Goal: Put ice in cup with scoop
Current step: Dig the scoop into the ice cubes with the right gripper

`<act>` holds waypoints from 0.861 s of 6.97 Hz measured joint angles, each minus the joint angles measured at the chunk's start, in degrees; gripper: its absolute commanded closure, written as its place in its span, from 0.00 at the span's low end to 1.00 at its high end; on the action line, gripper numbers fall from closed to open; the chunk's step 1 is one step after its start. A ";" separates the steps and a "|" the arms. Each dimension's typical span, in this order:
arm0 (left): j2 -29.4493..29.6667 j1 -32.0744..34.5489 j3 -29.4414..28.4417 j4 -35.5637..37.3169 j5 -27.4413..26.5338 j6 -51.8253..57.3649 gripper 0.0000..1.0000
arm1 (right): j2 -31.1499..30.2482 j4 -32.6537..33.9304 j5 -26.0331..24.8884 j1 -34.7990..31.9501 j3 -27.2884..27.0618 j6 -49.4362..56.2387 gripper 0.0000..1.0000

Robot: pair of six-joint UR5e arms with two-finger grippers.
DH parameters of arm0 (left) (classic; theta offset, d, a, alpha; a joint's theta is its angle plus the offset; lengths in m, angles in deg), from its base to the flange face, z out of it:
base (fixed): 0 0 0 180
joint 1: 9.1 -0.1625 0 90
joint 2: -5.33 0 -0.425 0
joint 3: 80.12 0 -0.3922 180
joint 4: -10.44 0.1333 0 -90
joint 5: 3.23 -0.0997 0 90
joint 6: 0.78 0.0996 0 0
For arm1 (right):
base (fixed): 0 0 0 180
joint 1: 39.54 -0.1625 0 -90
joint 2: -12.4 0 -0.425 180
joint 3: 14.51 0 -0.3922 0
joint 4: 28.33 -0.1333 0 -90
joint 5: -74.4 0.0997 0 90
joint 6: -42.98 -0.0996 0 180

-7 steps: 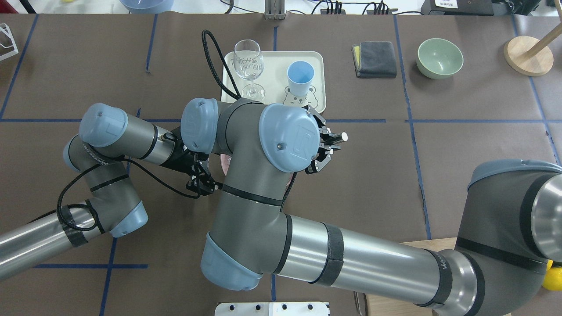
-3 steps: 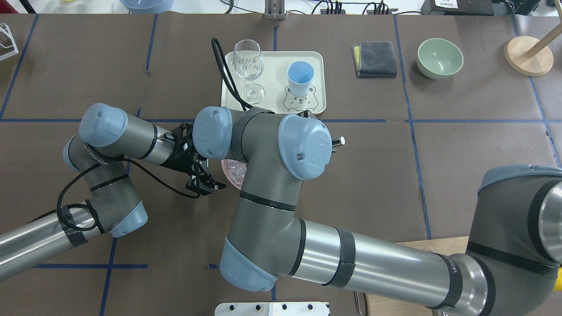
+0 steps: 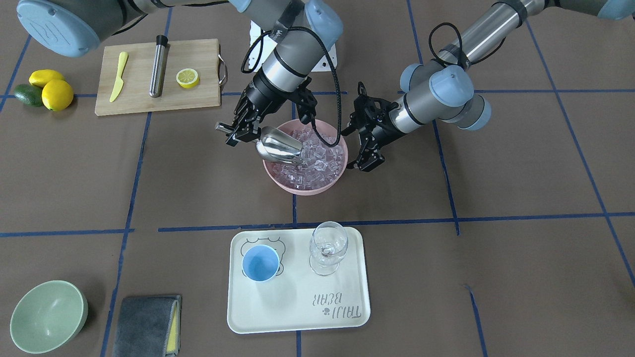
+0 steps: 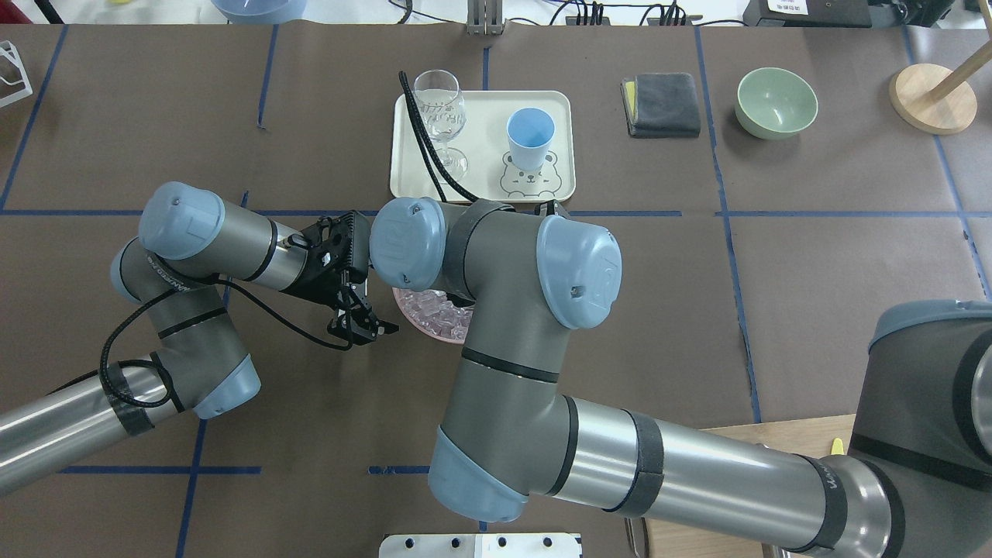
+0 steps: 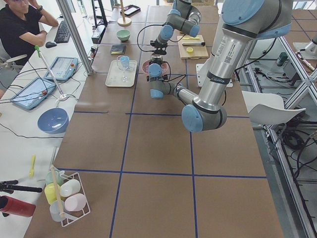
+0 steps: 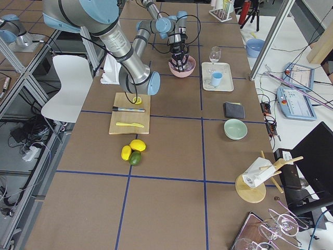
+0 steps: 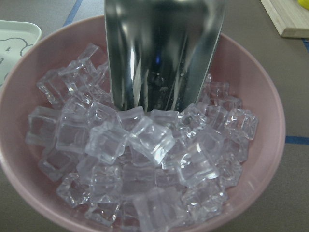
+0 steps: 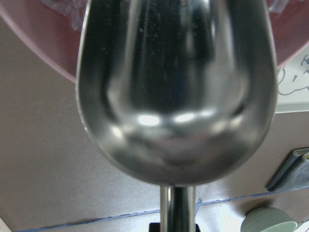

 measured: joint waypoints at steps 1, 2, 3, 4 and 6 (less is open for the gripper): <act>-0.03 0.01 0.00 0.00 0.00 0.07 0.00 | -0.57 -1.25 0.04 0.02 -0.42 -0.11 1.00; -0.05 0.01 0.00 0.00 -0.02 0.13 0.00 | -0.80 -2.32 0.06 0.11 -0.57 -0.20 1.00; -0.06 0.05 0.00 0.00 -0.06 0.18 0.00 | -1.14 -3.66 0.06 0.19 -0.65 -0.30 1.00; -0.09 0.10 0.00 0.00 -0.08 0.22 0.00 | -2.04 -5.32 0.13 0.26 -1.13 -0.41 1.00; -0.12 0.17 0.00 0.00 -0.09 0.31 0.00 | -5.09 -8.48 0.47 0.35 -4.34 -0.58 1.00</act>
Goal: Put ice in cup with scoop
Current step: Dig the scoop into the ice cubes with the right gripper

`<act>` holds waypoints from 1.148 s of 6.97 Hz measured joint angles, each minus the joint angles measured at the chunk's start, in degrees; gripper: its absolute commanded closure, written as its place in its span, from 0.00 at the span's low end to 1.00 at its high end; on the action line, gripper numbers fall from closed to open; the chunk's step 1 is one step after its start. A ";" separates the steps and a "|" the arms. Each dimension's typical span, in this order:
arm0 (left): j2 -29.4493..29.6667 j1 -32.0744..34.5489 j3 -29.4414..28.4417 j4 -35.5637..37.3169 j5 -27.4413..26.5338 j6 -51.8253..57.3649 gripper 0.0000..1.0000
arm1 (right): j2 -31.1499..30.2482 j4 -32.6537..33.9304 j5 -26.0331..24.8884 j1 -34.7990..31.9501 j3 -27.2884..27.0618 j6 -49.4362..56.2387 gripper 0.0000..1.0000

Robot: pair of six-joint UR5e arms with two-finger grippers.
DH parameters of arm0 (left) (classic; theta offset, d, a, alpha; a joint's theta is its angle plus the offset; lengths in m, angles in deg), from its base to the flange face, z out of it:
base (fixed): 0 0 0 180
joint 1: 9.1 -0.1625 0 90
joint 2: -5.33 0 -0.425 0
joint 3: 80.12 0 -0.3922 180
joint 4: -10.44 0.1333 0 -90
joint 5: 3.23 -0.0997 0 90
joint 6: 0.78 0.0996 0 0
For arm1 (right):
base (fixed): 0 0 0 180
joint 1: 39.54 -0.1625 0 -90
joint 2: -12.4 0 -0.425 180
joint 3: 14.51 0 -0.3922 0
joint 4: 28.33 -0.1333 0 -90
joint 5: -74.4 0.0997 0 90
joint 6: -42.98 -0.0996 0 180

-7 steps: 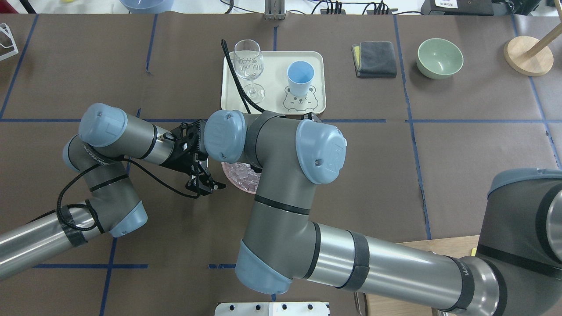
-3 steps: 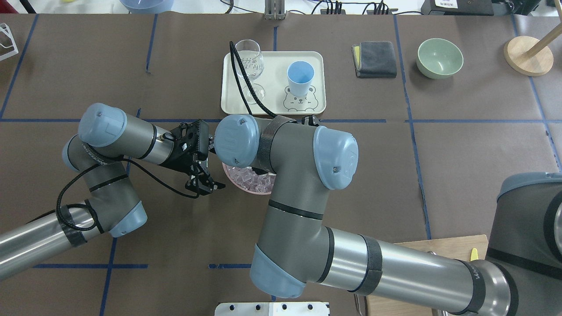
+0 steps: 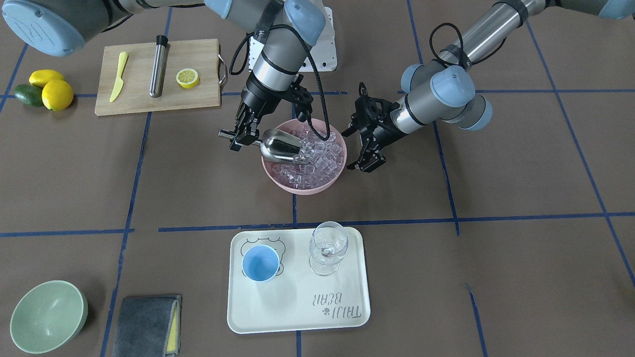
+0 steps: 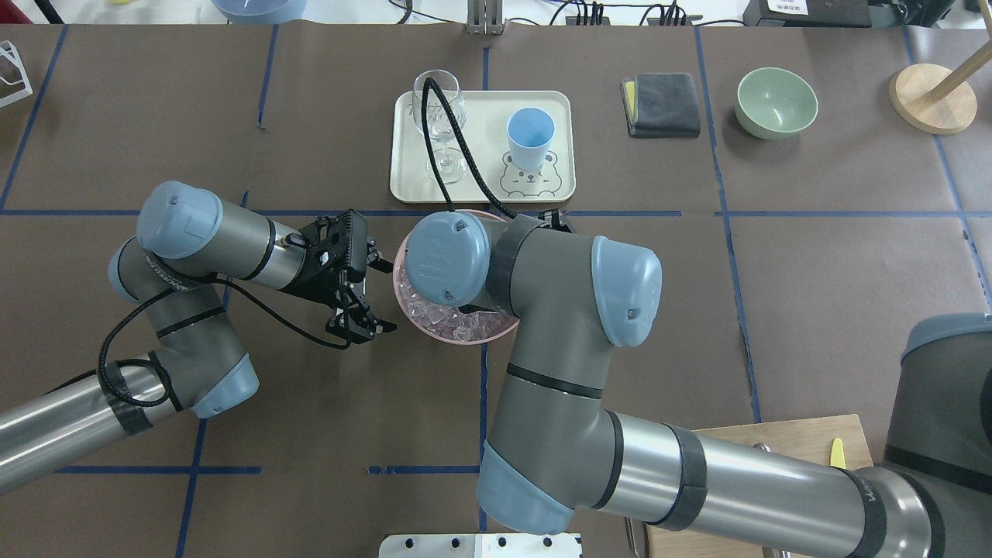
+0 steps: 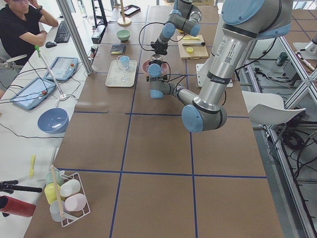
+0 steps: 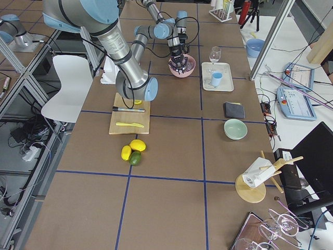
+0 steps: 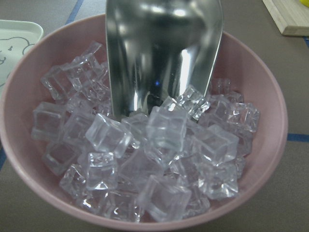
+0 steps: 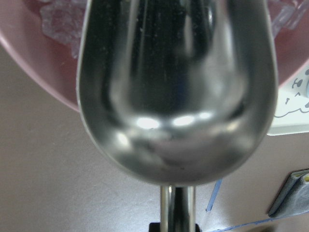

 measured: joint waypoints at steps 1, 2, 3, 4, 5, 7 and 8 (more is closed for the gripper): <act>0.03 0.04 0.00 0.00 0.00 0.02 0.00 | -0.99 -1.13 0.15 0.02 -1.05 -0.08 1.00; 0.03 0.11 0.00 0.00 0.00 0.05 0.00 | -1.96 -3.18 0.29 0.04 -1.47 -0.16 1.00; 0.00 0.15 0.01 -0.02 0.00 0.09 0.00 | -2.91 -5.56 0.68 0.05 -1.60 -0.25 1.00; 0.00 0.17 0.05 -0.06 0.00 0.11 0.00 | -3.61 -7.58 1.49 0.05 -1.63 -0.33 1.00; 0.02 0.19 0.08 -0.08 -0.02 0.12 0.00 | -4.10 -9.09 2.25 0.01 -1.77 -0.38 1.00; 0.05 0.19 0.08 -0.09 -0.08 0.06 0.00 | -5.72 -12.84 3.92 -0.31 -2.60 -0.56 1.00; 0.06 0.20 0.09 -0.07 -0.09 0.04 0.00 | -6.29 -14.21 5.15 -0.67 -2.92 -0.65 1.00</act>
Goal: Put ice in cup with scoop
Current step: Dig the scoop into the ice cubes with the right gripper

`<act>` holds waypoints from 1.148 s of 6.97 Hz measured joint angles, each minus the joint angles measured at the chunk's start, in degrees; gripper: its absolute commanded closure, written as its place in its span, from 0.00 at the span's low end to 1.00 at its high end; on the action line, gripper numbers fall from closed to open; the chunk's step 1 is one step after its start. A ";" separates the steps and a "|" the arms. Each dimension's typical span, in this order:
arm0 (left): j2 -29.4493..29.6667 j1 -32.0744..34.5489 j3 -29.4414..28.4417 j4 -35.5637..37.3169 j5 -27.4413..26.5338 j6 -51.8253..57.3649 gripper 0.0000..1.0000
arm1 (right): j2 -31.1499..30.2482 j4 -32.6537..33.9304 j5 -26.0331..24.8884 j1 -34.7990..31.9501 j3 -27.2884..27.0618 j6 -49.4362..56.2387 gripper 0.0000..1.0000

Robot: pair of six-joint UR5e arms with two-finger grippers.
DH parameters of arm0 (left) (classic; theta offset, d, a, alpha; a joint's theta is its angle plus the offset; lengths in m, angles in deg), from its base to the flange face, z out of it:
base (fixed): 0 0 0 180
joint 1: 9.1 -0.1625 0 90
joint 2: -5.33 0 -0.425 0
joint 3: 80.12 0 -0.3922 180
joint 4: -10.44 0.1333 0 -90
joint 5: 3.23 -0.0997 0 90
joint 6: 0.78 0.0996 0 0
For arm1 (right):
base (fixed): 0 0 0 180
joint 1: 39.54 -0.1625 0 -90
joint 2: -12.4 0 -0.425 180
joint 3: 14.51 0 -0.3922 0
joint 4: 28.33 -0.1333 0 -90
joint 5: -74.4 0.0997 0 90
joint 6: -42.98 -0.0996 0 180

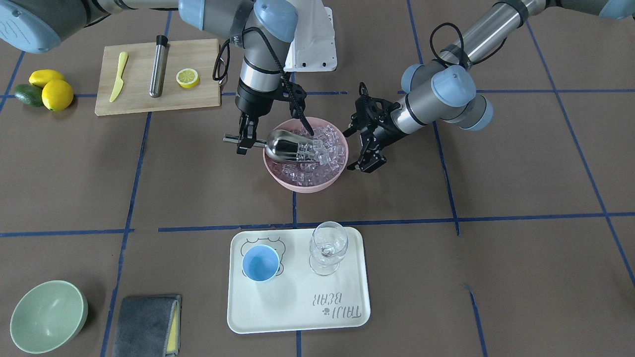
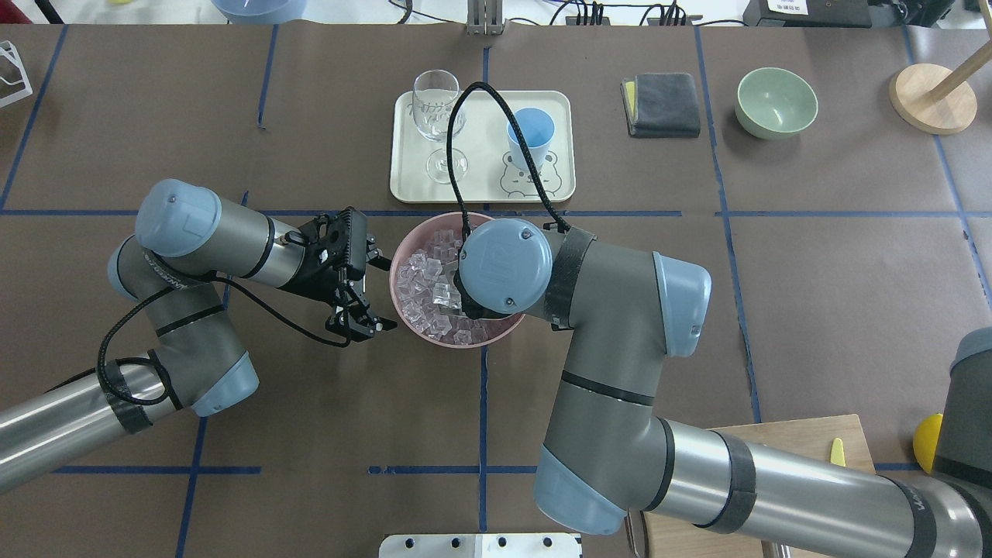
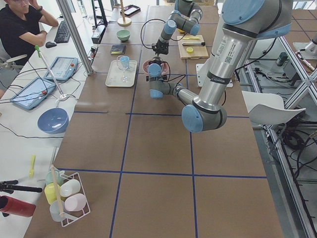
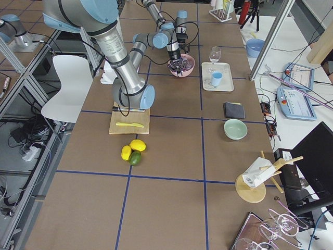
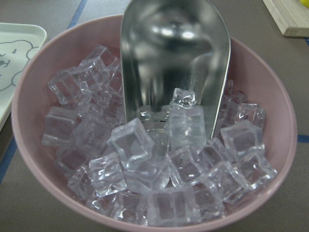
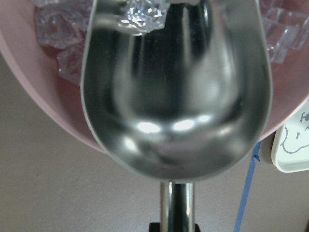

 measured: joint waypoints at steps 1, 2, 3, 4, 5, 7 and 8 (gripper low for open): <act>0.00 0.00 0.00 0.04 -0.02 -0.01 0.00 | -0.46 -1.29 0.98 -0.30 -0.22 -0.06 1.00; 0.00 0.00 0.00 0.06 -0.06 -0.01 0.00 | -1.45 -3.59 2.35 -0.72 -0.40 -0.30 1.00; 0.00 0.00 0.00 0.06 -0.08 -0.01 0.00 | -3.04 -6.74 4.12 -1.38 -0.70 -0.72 1.00; -0.01 0.00 0.00 0.07 -0.09 -0.01 0.00 | -4.59 -9.72 5.80 -1.96 -1.25 -0.96 1.00; -0.08 0.03 0.00 0.07 -0.09 -0.01 0.00 | -5.58 -11.63 6.80 -2.27 -1.84 -1.13 1.00; -0.16 0.07 0.00 0.07 -0.09 -0.01 0.00 | -6.24 -13.50 7.84 -2.63 -2.29 -2.10 1.00; -0.17 0.15 0.00 0.07 -0.09 -0.01 0.00 | -6.75 -15.34 8.63 -2.81 -2.31 -2.77 1.00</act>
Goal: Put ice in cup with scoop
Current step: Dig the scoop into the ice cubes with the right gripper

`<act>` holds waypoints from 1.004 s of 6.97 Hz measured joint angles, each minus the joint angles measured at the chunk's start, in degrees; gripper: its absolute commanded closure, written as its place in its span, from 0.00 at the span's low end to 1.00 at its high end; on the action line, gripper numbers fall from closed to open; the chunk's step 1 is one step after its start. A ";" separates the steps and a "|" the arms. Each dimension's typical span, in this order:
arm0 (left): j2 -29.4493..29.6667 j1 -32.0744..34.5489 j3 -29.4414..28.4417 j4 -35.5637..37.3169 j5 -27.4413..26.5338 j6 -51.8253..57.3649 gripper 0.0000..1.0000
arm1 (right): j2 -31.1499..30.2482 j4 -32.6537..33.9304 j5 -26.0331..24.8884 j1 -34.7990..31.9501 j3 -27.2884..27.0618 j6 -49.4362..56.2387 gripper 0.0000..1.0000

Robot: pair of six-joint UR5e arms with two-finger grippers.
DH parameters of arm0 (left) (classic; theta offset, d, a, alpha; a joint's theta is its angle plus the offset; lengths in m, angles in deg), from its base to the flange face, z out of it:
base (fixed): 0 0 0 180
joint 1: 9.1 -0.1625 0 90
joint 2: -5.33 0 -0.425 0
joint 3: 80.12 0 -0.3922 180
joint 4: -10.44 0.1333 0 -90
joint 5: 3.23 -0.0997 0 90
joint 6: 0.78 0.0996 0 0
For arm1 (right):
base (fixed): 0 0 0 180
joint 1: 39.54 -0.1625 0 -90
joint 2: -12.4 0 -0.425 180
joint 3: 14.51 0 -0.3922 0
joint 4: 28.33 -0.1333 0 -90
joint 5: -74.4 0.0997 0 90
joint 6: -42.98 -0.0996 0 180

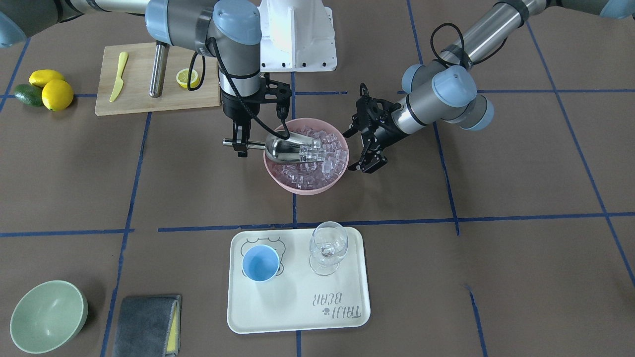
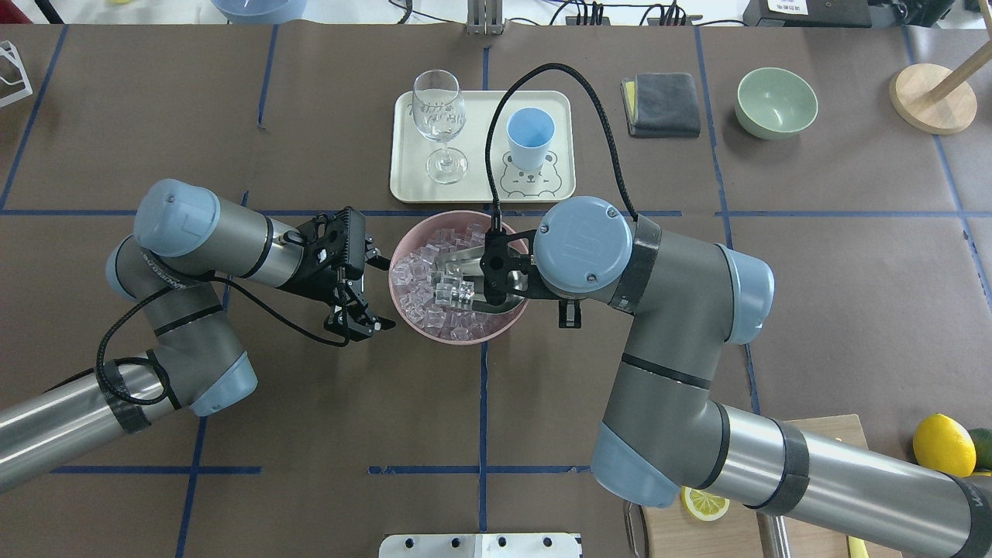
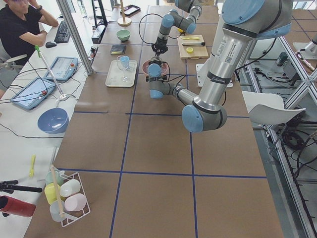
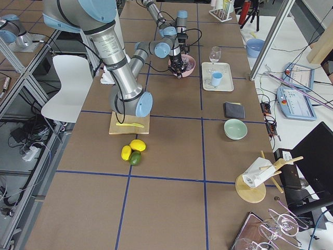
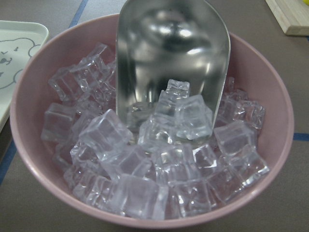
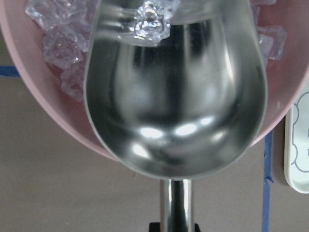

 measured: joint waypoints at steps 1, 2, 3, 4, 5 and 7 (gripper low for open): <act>0.00 0.08 0.00 0.00 0.00 0.02 0.00 | -0.78 -2.56 1.20 -0.24 -0.03 -0.77 1.00; -0.03 0.18 0.00 0.00 0.00 0.04 0.00 | -1.27 -4.15 2.09 -0.51 -0.06 -1.18 1.00; -0.06 0.24 0.00 0.00 0.00 0.04 0.00 | -1.45 -4.83 2.91 -0.90 -0.38 -1.34 1.00; -0.11 0.27 0.00 0.00 0.00 0.07 0.00 | -1.54 -5.06 3.71 -1.42 -1.13 -1.39 1.00; -0.18 0.29 0.00 0.04 0.00 0.08 0.00 | -1.62 -5.13 4.84 -2.16 -2.01 -1.41 1.00; -0.28 0.32 0.00 0.31 0.06 0.07 0.00 | -1.96 -5.26 8.74 -4.95 -3.65 -1.28 1.00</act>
